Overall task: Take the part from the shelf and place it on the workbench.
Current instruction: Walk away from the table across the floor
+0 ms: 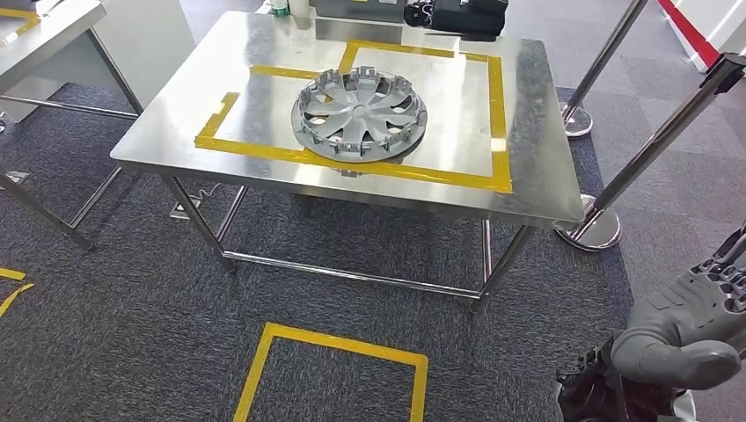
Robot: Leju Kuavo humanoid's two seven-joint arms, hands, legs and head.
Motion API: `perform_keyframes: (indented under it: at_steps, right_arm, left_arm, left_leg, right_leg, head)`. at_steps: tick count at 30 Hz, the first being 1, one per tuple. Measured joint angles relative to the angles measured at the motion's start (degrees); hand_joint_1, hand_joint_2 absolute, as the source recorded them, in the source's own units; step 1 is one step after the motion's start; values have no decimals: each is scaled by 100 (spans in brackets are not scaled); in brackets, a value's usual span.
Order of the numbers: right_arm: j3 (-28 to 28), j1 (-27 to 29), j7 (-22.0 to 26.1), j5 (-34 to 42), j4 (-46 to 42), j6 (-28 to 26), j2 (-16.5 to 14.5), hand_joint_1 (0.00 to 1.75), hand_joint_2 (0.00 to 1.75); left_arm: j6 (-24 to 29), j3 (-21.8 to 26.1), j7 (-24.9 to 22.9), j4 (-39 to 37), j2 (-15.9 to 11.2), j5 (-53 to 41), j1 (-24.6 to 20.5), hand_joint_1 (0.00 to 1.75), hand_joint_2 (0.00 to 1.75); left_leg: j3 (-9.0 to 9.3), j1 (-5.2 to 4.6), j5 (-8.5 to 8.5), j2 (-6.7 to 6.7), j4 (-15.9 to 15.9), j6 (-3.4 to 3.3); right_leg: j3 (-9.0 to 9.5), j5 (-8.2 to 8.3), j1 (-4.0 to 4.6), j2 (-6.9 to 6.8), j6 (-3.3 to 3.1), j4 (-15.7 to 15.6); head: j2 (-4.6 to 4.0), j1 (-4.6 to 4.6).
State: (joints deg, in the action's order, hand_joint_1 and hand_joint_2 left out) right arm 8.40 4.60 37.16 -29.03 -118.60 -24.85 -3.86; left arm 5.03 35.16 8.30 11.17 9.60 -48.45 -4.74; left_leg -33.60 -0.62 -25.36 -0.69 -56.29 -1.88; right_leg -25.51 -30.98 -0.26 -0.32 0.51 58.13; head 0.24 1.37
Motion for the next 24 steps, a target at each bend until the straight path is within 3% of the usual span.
perform_keyframes:
  at_steps: [2,4,5,8,9,10,11,13,15,16,18,19,20,21,23,24]
  right_arm:
    - [-10,8,8,7,-10,-5,3,0,0]
    - [-21,17,13,9,-13,-7,5,0,0]
    - [-23,23,13,11,-13,-7,5,0,0]
    - [-29,46,14,17,-13,-15,4,0,0]
    - [-31,58,16,20,-13,-24,4,0,0]
    - [-32,75,21,22,-13,-34,5,0,0]
    - [-33,99,27,27,-13,-48,5,0,0]
    - [-36,138,38,37,-13,-78,6,0,0]
    - [-39,154,45,50,-25,-99,6,0,0]
    - [-40,160,48,57,-31,-104,6,0,0]
    - [-41,173,51,69,-37,-108,6,0,0]
    - [-42,183,52,73,-37,-108,8,0,0]
    - [-44,196,52,75,-37,-109,9,0,0]
    - [-46,209,52,75,-37,-111,11,0,0]
    - [-48,241,53,78,-36,-116,13,0,0]
    - [-49,260,56,80,-35,-118,13,0,0]
  left_arm:
    - [-1,-1,-1,0,5,-4,-7,0,0]
    - [-3,-2,-3,0,1,-9,-6,0,0]
    - [-4,-2,-4,0,-2,-11,-5,0,0]
    - [-6,-5,-13,0,-7,-21,-6,0,0]
    - [-7,-7,-16,0,-9,-27,-7,0,0]
    - [-7,-10,-20,0,-13,-33,-8,0,0]
    - [-7,-12,-24,0,-17,-43,-8,0,0]
    - [-7,-15,-30,0,-24,-59,-13,0,0]
    - [-7,-19,-32,1,-26,-67,-33,0,0]
    - [-7,-22,-32,1,-26,-70,-43,0,0]
    - [-7,-25,-34,0,-27,-72,-37,0,0]
    - [-7,-25,-37,-1,-30,-73,-27,0,0]
    - [-7,-24,-40,-1,-33,-73,-21,0,0]
    - [-7,-24,-42,-1,-37,-73,-20,0,0]
    - [-7,-25,-46,-1,-41,-74,-27,0,0]
    - [-7,-26,-50,-1,-42,-74,-26,0,0]
  left_leg:
    - [-60,4,90,-4,-22,64]
    - [-125,24,74,5,-66,136]
    - [-178,32,-89,18,-179,168]
    - [-408,67,-941,44,-1061,250]
    - [-447,81,-1074,44,-1384,268]
    - [-430,95,-1051,43,-1589,280]
    - [-335,108,-902,43,-1621,286]
    - [132,133,-573,43,-1126,288]
    - [737,131,-612,59,-272,276]
    - [908,119,-692,68,16,256]
    - [930,89,-725,72,178,171]
    - [874,85,-673,56,176,114]
    - [813,83,-609,39,180,57]
    - [734,83,-534,23,186,7]
    - [548,62,-382,8,178,-45]
    - [460,48,-307,3,171,-55]
  right_leg:
    - [117,-74,34,2,-41,-302]
    - [13,17,18,-9,-104,-311]
    - [-51,85,2,-18,-140,-317]
    - [-306,305,-13,-34,-187,-314]
    - [-404,377,-14,-37,-180,-303]
    - [-504,448,-15,-40,-168,-284]
    - [-607,514,-18,-44,-151,-257]
    - [-796,629,-24,-47,-105,-189]
    - [-924,720,-16,-51,-39,-116]
    - [-955,769,-14,-57,-1,-100]
    - [-986,867,-30,-65,74,-111]
    - [-1011,845,-47,-58,106,-97]
    - [-1060,707,-57,-48,132,-9]
    - [-1132,462,-63,-35,151,187]
    - [-1307,-169,-63,-21,171,905]
    - [-1362,-356,-62,-17,171,1287]
  head:
    - [0,1]
    - [0,1]
    - [0,5]
    - [0,23]
    - [0,25]
    - [0,25]
    - [0,24]
    - [0,25]
    - [0,21]
    - [0,19]
    - [0,11]
    - [0,12]
    - [0,8]
    - [0,4]
    - [0,-2]
    - [0,-1]
